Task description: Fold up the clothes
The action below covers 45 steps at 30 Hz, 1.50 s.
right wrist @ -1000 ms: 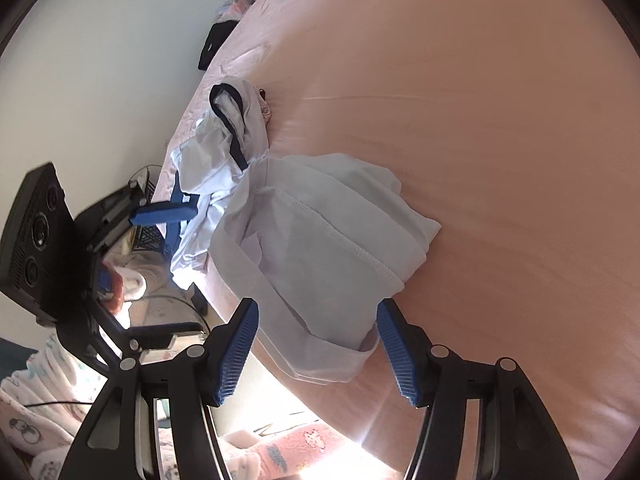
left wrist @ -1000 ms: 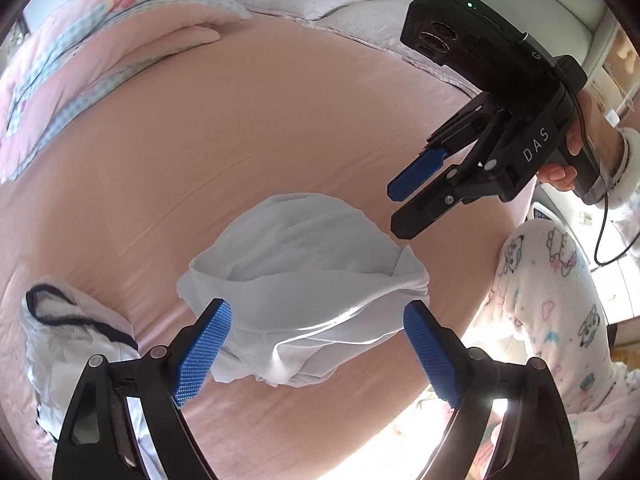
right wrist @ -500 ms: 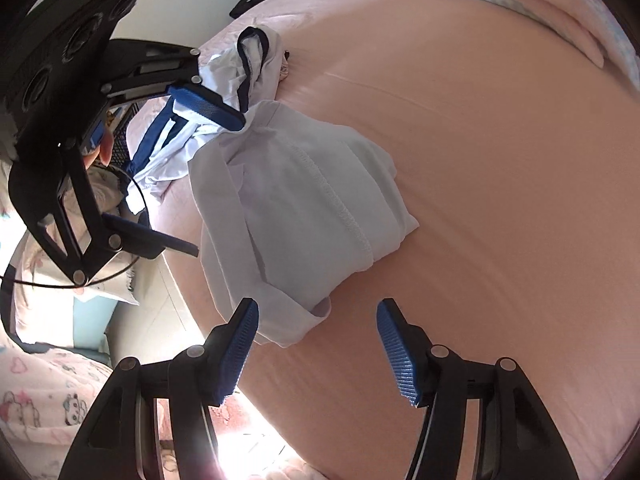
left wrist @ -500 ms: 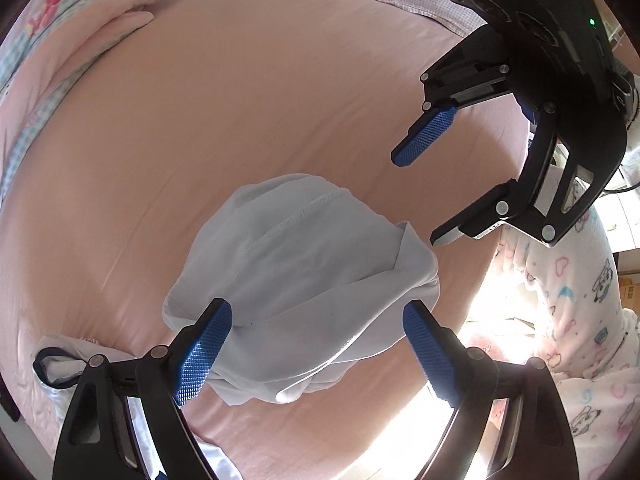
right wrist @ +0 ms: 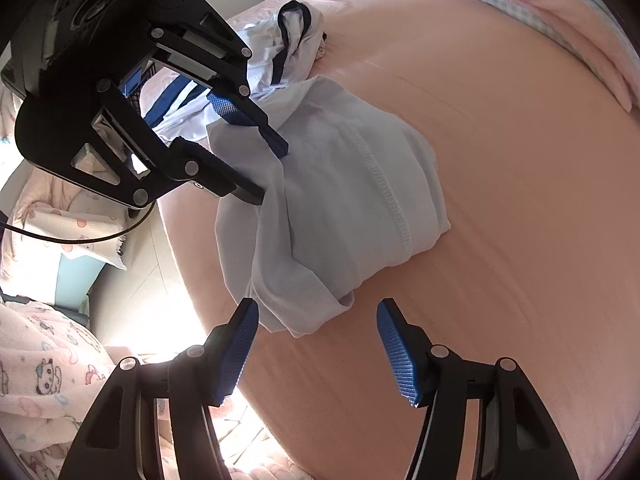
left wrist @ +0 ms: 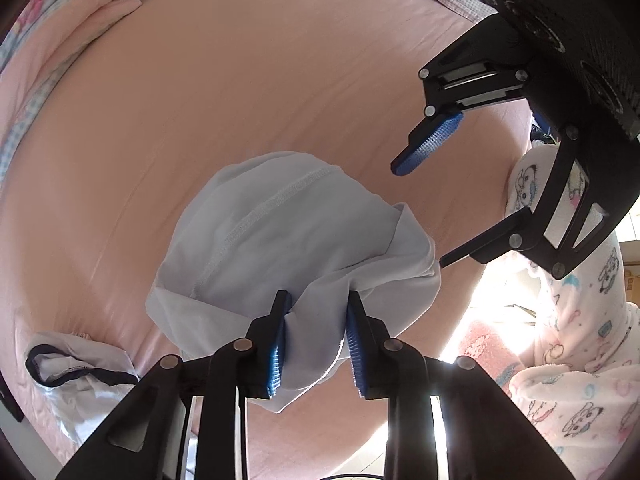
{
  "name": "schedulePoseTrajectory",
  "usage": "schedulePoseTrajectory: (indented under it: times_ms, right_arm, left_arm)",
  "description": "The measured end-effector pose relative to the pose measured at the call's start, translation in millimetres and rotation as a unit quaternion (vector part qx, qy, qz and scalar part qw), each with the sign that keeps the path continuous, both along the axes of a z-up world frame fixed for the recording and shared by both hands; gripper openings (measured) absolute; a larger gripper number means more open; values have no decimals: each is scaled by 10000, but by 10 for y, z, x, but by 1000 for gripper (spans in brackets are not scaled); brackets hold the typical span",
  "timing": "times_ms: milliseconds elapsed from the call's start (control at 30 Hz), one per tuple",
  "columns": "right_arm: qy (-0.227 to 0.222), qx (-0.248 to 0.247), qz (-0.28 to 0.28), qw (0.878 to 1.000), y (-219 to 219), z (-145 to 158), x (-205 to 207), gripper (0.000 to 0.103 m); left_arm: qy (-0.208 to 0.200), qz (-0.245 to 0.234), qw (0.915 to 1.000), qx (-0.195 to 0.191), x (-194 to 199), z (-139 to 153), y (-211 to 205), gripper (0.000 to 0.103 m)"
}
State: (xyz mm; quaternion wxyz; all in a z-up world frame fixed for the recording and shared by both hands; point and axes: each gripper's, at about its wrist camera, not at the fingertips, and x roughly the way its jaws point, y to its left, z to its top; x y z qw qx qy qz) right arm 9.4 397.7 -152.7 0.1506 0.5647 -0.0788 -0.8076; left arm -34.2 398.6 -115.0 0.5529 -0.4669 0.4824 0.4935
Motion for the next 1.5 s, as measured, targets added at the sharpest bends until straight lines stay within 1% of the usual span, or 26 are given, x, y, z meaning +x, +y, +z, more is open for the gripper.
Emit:
schedulePoseTrajectory:
  times_ms: [100, 167, 200, 300, 367, 400, 467, 500, 533, 633, 700, 833, 933, 1100, 1200, 1333, 1433, 1467, 1500]
  right_arm:
    - [20, -147, 65, 9999, -18, -33, -24, 60]
    - [-20, -30, 144, 9999, -58, -60, -34, 52]
    - [-52, 38, 187, 9998, -80, -75, -38, 44]
    - [-83, 201, 243, 9995, -119, -98, -22, 38]
    - [-76, 350, 197, 9992, -120, -95, -4, 29]
    - [-68, 414, 125, 9990, -111, -88, -6, 21]
    - [-81, 404, 41, 9991, -80, -79, 7, 15]
    - [-82, 383, 42, 9992, -71, -72, 22, 10]
    - [-72, 368, 73, 9993, -71, -64, 41, 8]
    - [-27, 398, 2, 9992, -65, -42, 94, 8]
    - [-46, 453, -149, 9989, -33, -50, 108, 8]
    - [5, 380, -404, 9985, 60, -43, 138, 8]
    - [20, 424, -701, 9966, 172, -39, 170, 8]
    - [48, 318, -1185, 9924, 411, -59, 226, 8]
    - [60, 375, -1337, 9903, 498, -87, 226, 8]
    - [103, 502, -1503, 9873, 507, -103, 177, 8]
    - [105, 524, -1583, 9860, 311, -100, 311, 8]
    - [78, 551, -1593, 9857, 302, -108, 328, 8]
    - [51, 579, -1603, 9854, 294, -116, 344, 8]
  left_arm:
    - [17, -59, 9999, 117, 31, 43, -6, 20]
    - [13, -94, 9998, 161, 49, 66, -4, 20]
    - [-5, -103, 9998, 187, 56, 78, 0, 20]
    - [-41, -130, 9995, 298, 77, 112, 29, 20]
    - [-22, -134, 9994, 319, 86, 116, 61, 20]
    - [-7, -129, 9994, 323, 90, 115, 78, 20]
    - [-1, -106, 9994, 337, 89, 122, 106, 20]
    - [-4, -92, 9994, 345, 88, 127, 118, 20]
    - [-6, -78, 9993, 353, 87, 132, 131, 20]
    - [10, -82, 9991, 425, 98, 170, 163, 20]
    - [9, -105, 9988, 478, 111, 197, 193, 20]
    - [45, -75, 9985, 549, 114, 225, 288, 20]
    - [73, -21, 9981, 616, 90, 236, 369, 20]
    - [140, 118, 9972, 726, 13, 235, 510, 20]
    - [176, 217, 9969, 734, -49, 213, 586, 20]
    - [98, 326, 9974, 636, -129, 171, 634, 20]
    - [3, 273, 9985, 478, -184, 120, 608, 21]
    - [38, 288, 9986, 439, -213, 105, 582, 22]
    - [73, 304, 9987, 401, -241, 90, 556, 25]
